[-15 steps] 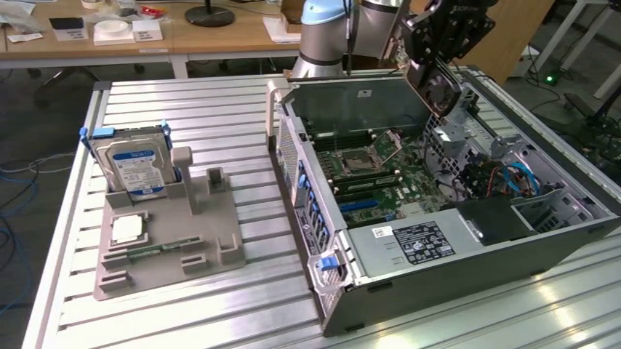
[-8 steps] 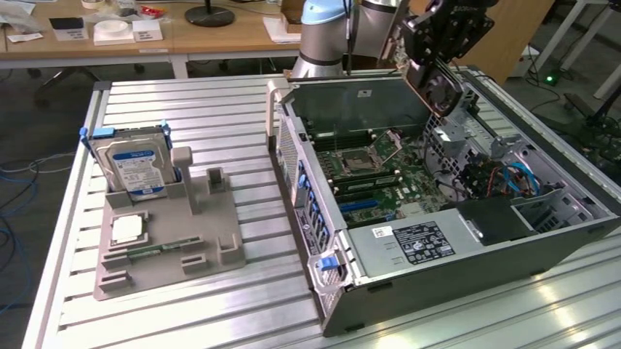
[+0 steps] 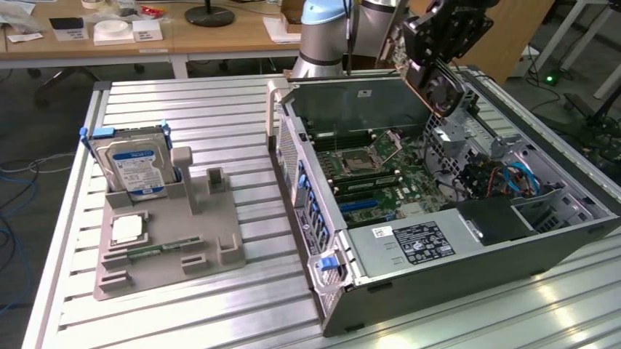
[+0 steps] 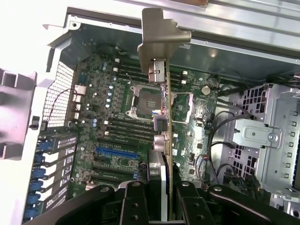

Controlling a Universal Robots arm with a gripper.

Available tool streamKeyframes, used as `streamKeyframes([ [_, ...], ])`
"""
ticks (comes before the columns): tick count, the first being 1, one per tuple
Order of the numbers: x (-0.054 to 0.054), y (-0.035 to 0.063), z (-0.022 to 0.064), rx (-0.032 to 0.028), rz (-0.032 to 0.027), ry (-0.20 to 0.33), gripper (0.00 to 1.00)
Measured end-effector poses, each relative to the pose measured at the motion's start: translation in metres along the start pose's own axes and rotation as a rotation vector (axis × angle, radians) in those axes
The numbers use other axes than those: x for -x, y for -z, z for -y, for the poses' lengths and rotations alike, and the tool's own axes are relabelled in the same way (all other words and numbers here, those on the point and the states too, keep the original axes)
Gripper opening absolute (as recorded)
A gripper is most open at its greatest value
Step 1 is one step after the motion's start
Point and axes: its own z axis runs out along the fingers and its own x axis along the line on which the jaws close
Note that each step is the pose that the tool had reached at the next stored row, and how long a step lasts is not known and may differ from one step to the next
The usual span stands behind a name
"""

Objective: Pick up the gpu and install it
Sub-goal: 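Insert the gpu into the slot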

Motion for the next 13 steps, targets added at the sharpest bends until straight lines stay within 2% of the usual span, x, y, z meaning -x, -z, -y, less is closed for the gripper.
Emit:
streamKeyframes([
  [13,-0.0002,0.0001,0.0012,0.0013,-0.0066,0.059,0.28],
])
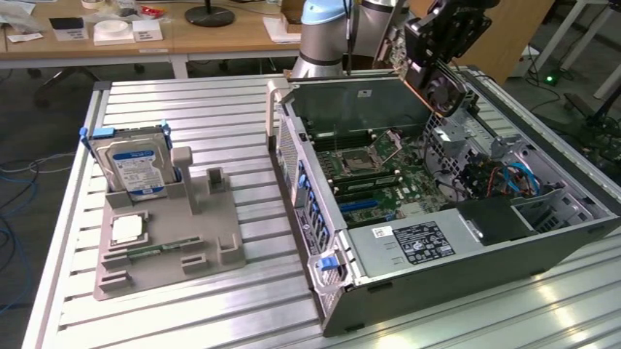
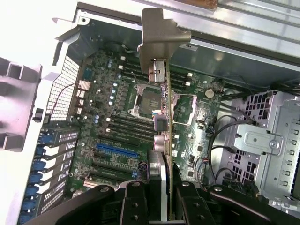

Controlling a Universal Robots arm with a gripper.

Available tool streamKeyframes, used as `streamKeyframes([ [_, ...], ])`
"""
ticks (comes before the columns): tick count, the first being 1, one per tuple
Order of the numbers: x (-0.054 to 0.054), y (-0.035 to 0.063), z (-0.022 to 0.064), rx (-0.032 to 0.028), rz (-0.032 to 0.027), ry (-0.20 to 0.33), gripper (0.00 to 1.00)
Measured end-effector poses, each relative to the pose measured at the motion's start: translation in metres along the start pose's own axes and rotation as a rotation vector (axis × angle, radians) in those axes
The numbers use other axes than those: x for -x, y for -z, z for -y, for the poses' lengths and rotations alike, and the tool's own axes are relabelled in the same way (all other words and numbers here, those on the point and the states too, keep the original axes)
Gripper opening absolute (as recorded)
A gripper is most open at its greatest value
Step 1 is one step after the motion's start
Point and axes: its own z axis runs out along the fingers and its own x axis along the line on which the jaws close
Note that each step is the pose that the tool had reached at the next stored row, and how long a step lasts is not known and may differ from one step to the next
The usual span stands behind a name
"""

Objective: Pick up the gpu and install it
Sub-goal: 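Insert the gpu into the slot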

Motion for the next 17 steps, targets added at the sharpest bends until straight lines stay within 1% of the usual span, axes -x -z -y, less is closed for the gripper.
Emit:
streamKeyframes([
  [17,-0.0004,0.0002,0.0013,0.0012,-0.0078,0.069,0.28],
])
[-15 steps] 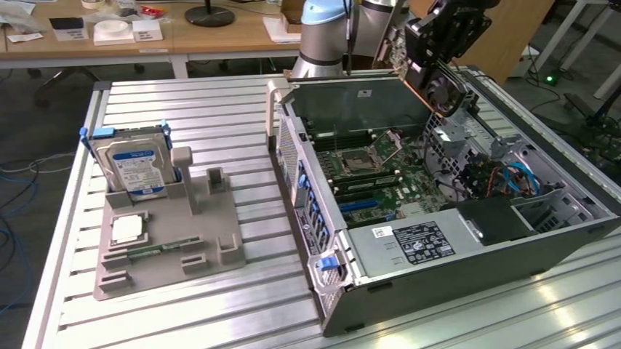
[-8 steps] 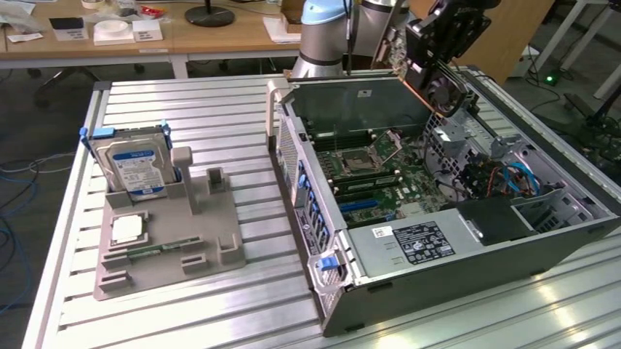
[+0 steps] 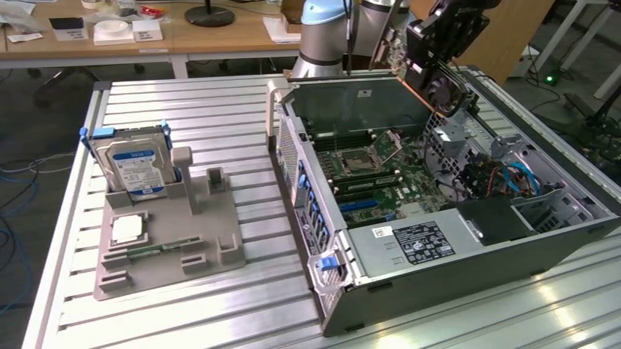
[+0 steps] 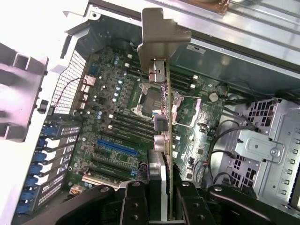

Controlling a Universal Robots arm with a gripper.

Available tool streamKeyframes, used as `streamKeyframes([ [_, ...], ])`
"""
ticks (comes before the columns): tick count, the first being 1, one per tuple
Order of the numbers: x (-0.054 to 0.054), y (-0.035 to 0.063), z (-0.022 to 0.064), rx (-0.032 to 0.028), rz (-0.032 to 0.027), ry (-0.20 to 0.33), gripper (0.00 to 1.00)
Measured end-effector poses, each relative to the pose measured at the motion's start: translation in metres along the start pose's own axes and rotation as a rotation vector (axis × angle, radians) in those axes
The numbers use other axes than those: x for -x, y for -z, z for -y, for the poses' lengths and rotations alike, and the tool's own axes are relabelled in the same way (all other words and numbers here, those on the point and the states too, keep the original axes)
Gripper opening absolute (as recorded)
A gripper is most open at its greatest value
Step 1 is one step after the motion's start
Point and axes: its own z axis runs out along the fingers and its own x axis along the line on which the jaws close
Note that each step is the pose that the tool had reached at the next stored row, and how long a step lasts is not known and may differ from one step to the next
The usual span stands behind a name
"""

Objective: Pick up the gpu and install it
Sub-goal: 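Insert the gpu into the slot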

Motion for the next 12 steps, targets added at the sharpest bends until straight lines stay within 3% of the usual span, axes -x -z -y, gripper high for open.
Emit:
streamKeyframes([
  [12,-0.0001,0.0000,0.0003,0.0013,-0.0071,0.063,0.28],
])
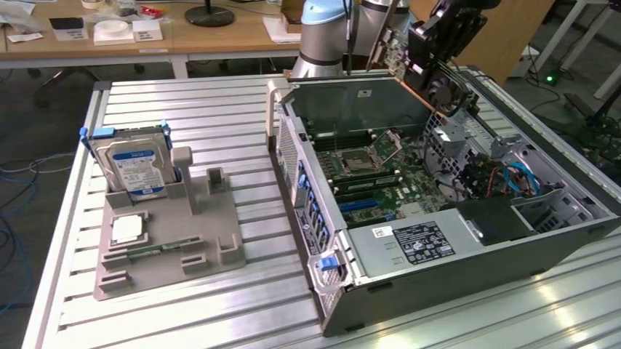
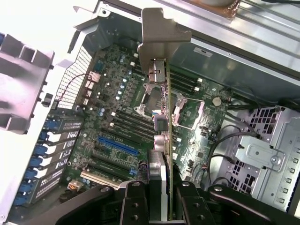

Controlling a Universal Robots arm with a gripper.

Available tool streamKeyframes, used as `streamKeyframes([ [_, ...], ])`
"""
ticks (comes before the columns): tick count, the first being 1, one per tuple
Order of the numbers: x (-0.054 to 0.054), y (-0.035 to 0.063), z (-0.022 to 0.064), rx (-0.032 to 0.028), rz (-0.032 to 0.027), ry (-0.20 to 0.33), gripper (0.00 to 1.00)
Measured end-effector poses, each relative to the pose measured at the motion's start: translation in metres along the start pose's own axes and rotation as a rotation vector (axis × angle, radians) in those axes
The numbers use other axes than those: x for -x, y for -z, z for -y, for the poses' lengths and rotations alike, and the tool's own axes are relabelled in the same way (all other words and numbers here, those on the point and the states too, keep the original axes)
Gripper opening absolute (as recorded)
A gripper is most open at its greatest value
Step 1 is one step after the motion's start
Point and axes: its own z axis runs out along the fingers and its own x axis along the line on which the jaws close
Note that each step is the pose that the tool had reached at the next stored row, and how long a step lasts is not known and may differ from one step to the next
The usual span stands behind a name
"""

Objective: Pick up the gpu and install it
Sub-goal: 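Insert the gpu into the slot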

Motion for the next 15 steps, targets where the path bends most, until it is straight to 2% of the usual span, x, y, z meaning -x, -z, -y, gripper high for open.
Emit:
streamKeyframes([
  [15,-0.0001,0.0000,0.0001,0.0018,-0.0099,0.088,0.28],
])
